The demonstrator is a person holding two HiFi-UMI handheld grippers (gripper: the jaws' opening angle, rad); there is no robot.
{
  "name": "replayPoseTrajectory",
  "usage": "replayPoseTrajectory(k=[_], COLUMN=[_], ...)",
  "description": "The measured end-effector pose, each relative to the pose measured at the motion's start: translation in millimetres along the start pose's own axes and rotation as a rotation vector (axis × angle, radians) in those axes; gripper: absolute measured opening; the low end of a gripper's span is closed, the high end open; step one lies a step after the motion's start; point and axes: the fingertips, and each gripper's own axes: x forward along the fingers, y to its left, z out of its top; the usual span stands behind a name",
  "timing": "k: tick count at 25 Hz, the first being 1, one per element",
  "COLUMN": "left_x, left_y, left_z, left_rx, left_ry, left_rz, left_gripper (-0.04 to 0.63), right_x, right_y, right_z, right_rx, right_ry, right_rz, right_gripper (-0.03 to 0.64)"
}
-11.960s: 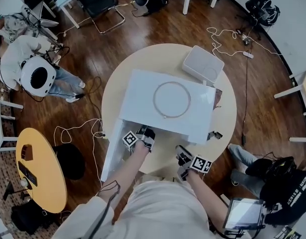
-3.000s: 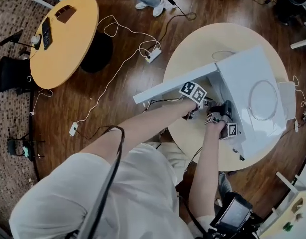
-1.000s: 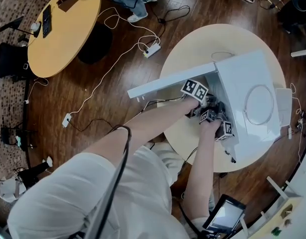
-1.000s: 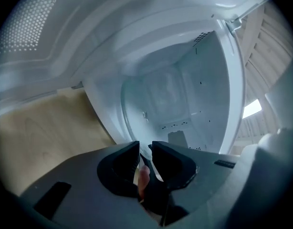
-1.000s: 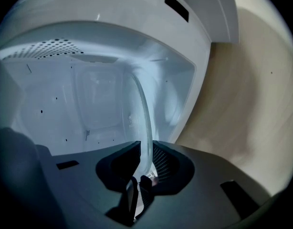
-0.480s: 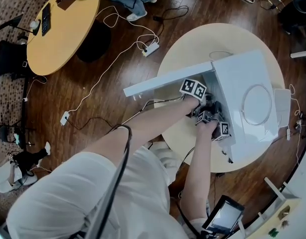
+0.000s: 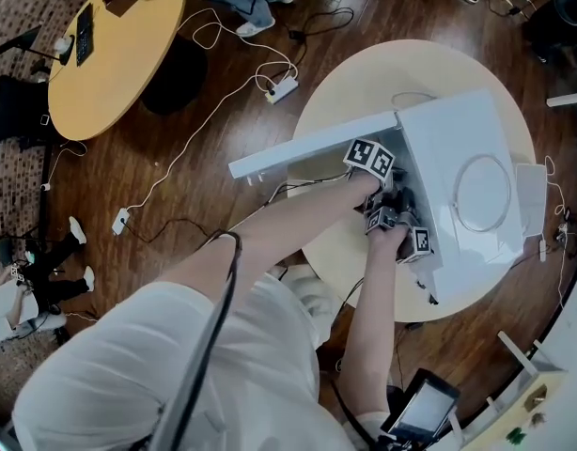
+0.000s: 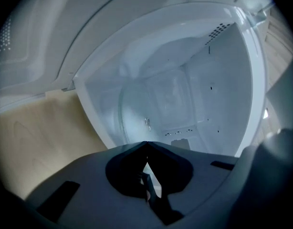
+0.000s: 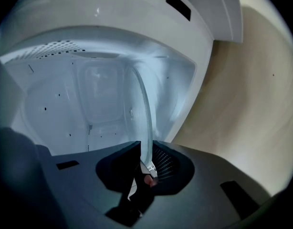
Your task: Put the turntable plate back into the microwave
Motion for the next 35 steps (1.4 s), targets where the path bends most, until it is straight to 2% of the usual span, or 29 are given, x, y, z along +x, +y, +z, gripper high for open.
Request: replayPoseTrajectory(k=[4, 8, 12, 16, 20, 25, 28, 31, 35], left_x=[-12, -14, -18, -27, -20, -7, -4, -4, -4], left_y=[8, 10, 6, 17, 20, 20, 20, 23, 22], left_z=[-11, -13, -10, -8, -5, -4, -3, -4, -3], left_rx=[0.080, 0.040, 0.028, -0.031, -0.119, -0.155, -0.192, -0.255, -0.284], left_ry=[0.073, 0.063, 0.044, 0.000, -0.034, -0.016, -0.022, -0.047, -0.080], left_rz=[0.038, 0.046, 0.075, 0.123, 0.060, 0.039, 0.043, 0.031, 0.021], left_gripper=[0.009, 0.017, 0.077, 0.109, 0.109, 0.106, 0.050, 0.041, 0.038], right_x=[0, 0, -1, -1, -1, -3, -2, -4, -4], right_y=[1, 1, 1, 0, 1, 4, 5, 4, 3], right_z=[0, 1, -2, -2, -7, -12, -12, -13, -13], right_rx=[-0.002, -0.008, 0.016, 0.040, 0.064, 0.078, 0.077, 0.063, 0.014], right_ry=[-0.005, -0.008, -0.008, -0.008, 0.018, 0.037, 0.038, 0.044, 0.060], right_rz=[-0.006, 0.000, 0.001, 0.001, 0.009, 0.021, 0.026, 0.022, -0.002], right_gripper=[0.052, 0.052, 0.052, 0.052, 0.052, 0.052, 0.052, 0.052, 0.053])
